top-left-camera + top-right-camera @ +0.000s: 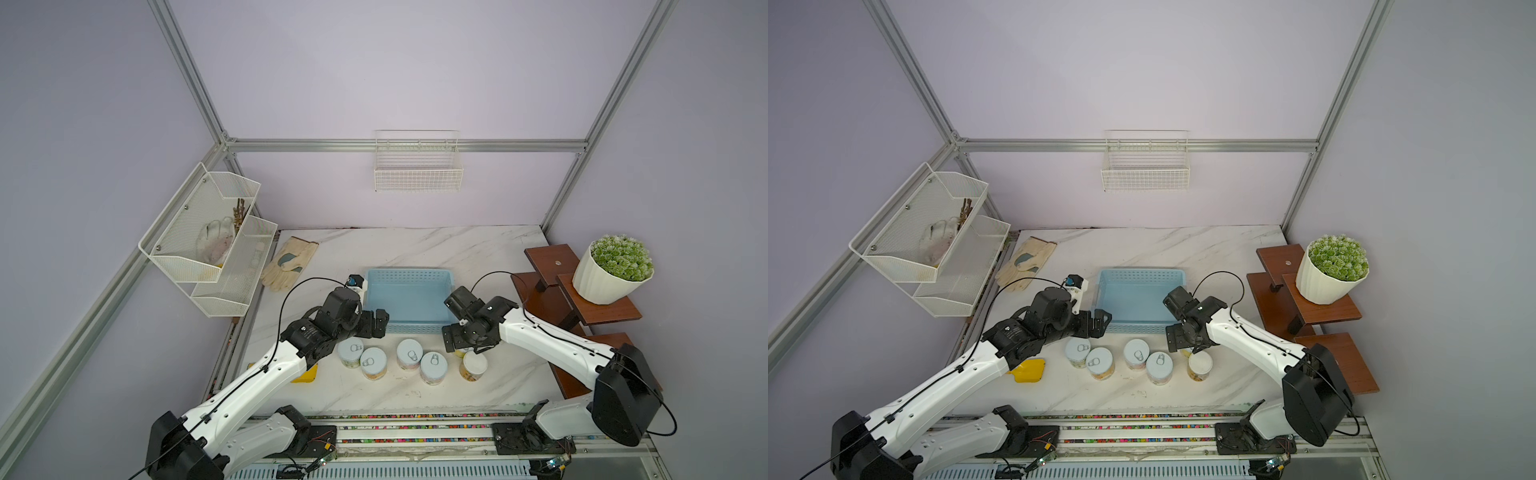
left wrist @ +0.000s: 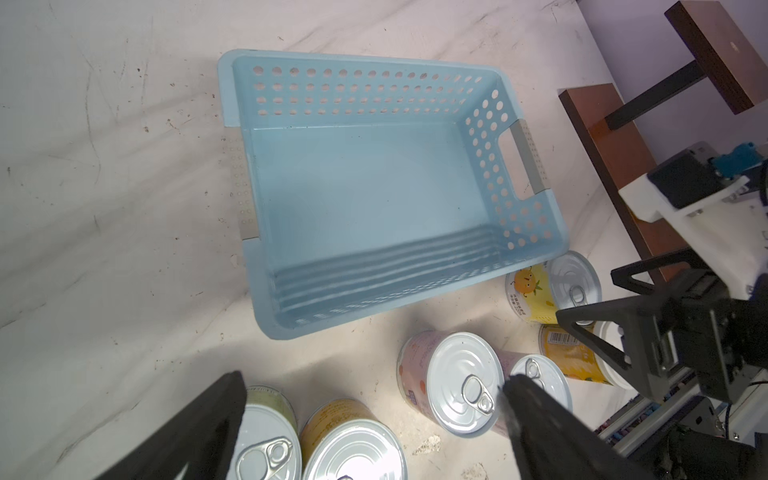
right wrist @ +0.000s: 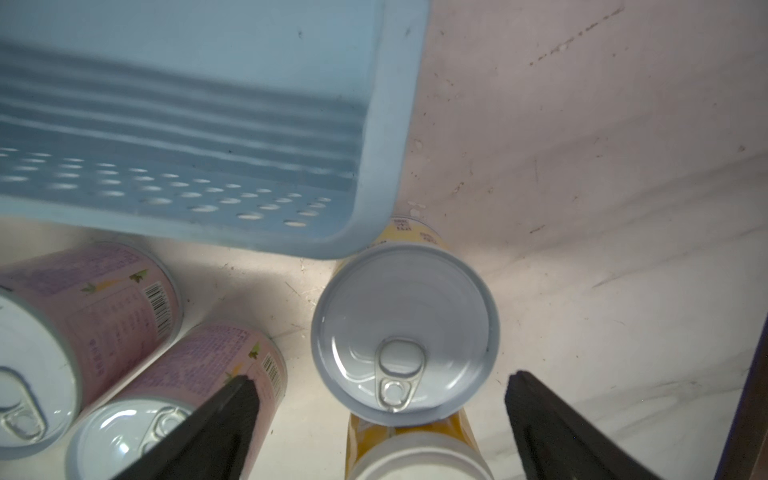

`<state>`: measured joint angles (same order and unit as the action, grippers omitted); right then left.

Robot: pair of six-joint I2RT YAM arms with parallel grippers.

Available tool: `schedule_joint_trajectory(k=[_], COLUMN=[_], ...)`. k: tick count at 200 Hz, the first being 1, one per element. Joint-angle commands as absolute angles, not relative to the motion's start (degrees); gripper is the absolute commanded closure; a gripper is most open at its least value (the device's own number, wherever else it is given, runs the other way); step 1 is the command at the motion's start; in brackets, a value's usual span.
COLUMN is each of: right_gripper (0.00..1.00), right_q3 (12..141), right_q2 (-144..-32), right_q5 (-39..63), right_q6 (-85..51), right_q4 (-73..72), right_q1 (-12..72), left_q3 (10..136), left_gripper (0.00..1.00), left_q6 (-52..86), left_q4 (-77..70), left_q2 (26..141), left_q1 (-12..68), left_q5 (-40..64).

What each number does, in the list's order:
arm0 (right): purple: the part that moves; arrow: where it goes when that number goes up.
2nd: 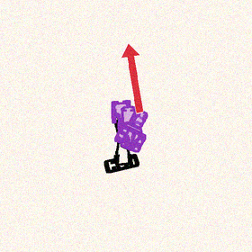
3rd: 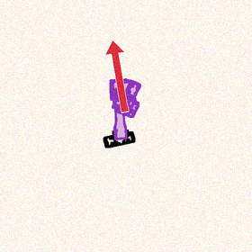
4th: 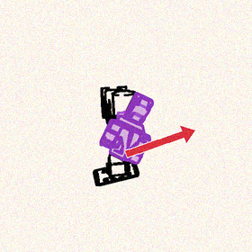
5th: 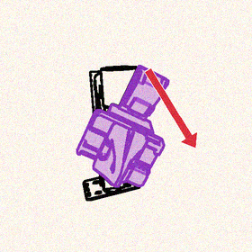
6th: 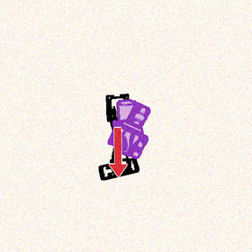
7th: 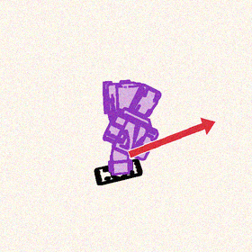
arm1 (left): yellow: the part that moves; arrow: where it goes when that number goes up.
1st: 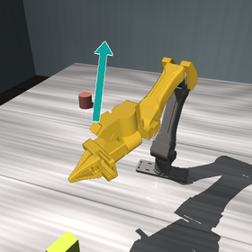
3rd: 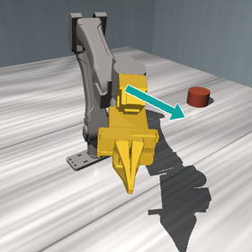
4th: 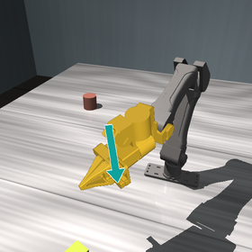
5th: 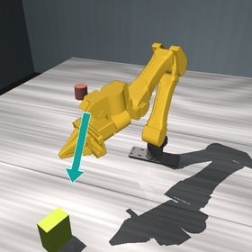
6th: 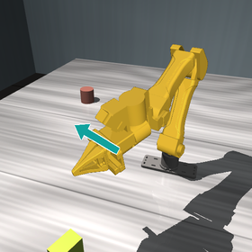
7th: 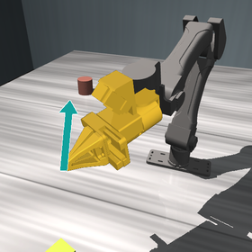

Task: Put the canned food in the basket
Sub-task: Pick up the canned food from the center of the board.

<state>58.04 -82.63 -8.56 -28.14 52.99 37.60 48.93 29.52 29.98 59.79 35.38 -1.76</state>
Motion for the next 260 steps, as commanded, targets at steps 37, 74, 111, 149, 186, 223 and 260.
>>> schedule_joint_trajectory(k=[37,74,111,149,186,223,260], right_gripper=[0.07,0.08,0.08,0.08,0.07,0.02,0.02], right_q3=[60.2,59.4,59.2,60.4,59.2,58.2,57.7], right_q2=[-86.3,-87.3,-86.3,-82.4,-82.6,-83.9,-85.5], right_q5=[-9.7,-8.1,-6.6,-8.3,-10.2,-7.0,-5.8], right_q6=[-27.8,-27.6,-27.6,-28.2,-28.1,-26.7,-26.4], right_q4=[52.8,52.4,51.7,52.8,53.7,51.9,50.8], right_q1=[36.3,34.8,34.6,34.5,32.8,32.0,31.9], left_q3=[47.6,47.6,47.5,47.4,46.4,46.4,46.3], left_gripper=[0.00,0.00,0.00,0.00,0.00,0.00,0.00], left_q6=[31.1,30.6,30.6,31.1,32.3,32.2,32.1], left_q4=[27.5,28.3,28.4,27.6,25.6,25.8,25.9], left_q2=[56.3,56.0,56.6,57.1,57.4,57.5,57.6], left_q1=[34.8,34.7,34.7,34.5,32.2,31.2,30.9], left_q5=[-3.9,-4.6,-4.5,-4.2,-0.4,0.2,0.7])
